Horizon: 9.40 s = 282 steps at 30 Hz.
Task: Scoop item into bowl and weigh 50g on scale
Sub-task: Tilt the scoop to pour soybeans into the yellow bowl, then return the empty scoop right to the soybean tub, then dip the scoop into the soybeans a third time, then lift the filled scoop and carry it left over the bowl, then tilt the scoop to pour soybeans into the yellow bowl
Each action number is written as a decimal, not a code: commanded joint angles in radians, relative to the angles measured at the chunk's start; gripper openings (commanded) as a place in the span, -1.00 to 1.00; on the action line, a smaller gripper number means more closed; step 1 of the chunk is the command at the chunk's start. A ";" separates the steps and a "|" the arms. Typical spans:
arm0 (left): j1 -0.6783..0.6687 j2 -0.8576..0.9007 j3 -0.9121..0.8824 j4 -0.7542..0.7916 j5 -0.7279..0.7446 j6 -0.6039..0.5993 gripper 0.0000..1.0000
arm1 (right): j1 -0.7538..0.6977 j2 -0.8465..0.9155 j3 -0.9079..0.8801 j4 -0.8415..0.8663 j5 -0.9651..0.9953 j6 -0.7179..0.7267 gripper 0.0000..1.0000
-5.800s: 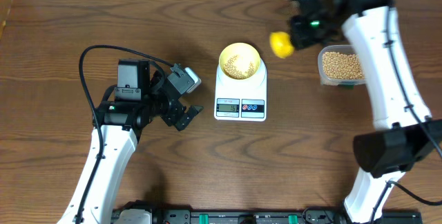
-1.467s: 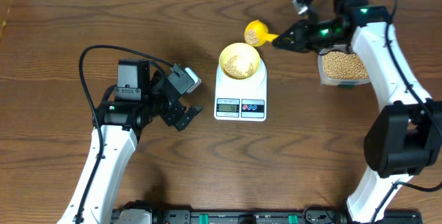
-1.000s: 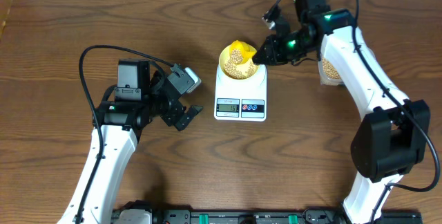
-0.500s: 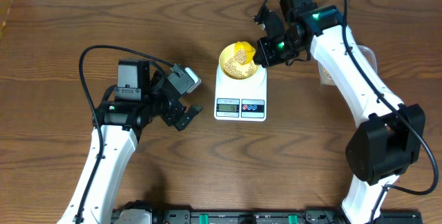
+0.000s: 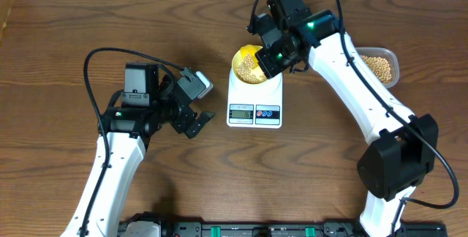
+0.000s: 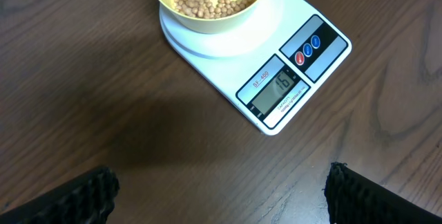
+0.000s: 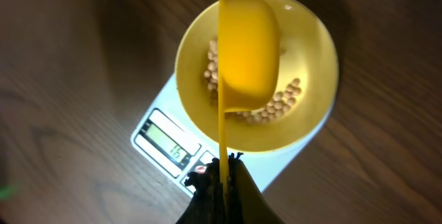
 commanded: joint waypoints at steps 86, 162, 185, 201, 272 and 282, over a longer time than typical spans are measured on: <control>0.003 0.006 0.002 -0.003 -0.006 0.017 0.95 | -0.573 0.157 0.284 -0.503 0.137 -0.033 -0.97; 0.003 0.006 0.002 -0.003 -0.006 0.017 0.95 | -0.882 0.244 0.244 -0.557 -0.573 -0.262 -0.97; 0.003 0.006 0.002 -0.003 -0.006 0.017 0.95 | -0.554 0.244 0.245 -0.388 -0.724 -0.188 -0.97; 0.003 0.006 0.002 -0.003 -0.006 0.017 0.95 | -0.367 0.244 0.285 -0.369 -0.699 -0.134 -0.97; 0.003 0.006 0.002 -0.003 -0.006 0.017 0.95 | -0.023 0.244 0.483 -0.374 0.022 -0.130 -0.98; 0.003 0.006 0.002 -0.003 -0.006 0.017 0.95 | 0.017 0.244 0.484 -0.376 0.096 -0.160 -0.98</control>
